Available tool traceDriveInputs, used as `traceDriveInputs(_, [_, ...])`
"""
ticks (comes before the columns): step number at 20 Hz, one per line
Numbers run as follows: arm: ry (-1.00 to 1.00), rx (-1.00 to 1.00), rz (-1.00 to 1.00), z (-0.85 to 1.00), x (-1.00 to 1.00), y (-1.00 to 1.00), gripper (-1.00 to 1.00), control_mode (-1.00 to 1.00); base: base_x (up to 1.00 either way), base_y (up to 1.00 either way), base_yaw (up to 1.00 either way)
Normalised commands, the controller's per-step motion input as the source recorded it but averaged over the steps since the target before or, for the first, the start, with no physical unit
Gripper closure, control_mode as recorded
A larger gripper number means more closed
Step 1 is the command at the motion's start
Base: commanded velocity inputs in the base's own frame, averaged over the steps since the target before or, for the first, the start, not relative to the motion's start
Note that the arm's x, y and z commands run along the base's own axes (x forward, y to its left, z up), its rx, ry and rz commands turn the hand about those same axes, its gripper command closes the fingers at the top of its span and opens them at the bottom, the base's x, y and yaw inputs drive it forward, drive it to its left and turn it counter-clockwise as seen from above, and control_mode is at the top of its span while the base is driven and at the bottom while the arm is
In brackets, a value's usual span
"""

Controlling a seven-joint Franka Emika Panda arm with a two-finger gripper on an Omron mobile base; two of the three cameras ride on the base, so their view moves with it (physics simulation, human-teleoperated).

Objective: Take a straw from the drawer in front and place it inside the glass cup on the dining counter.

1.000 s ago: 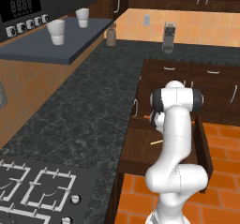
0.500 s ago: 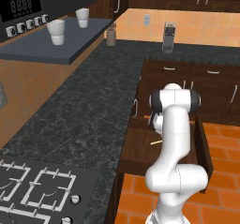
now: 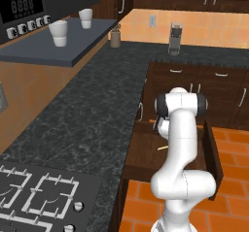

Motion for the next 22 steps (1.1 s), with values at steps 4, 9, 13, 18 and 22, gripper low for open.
traceDriveInputs(4, [-0.05,0.0,0.0,-0.26,0.0,0.0,1.0,-1.0,0.0,0.0,0.0])
traceDriveInputs(9, [-0.05,0.0,0.0,-0.25,0.0,0.0,1.0,-1.0,0.0,0.0,0.0])
traceDriveInputs(13, [0.0,0.0,0.0,-0.05,0.01,0.0,1.0,-1.0,0.0,0.0,0.0])
traceDriveInputs(18, [0.0,0.0,0.0,0.1,0.0,0.0,1.0,-1.0,0.0,0.0,0.0])
traceDriveInputs(22, [0.0,0.0,0.0,0.61,-0.13,-0.02,1.0,-1.0,0.0,0.0,0.0])
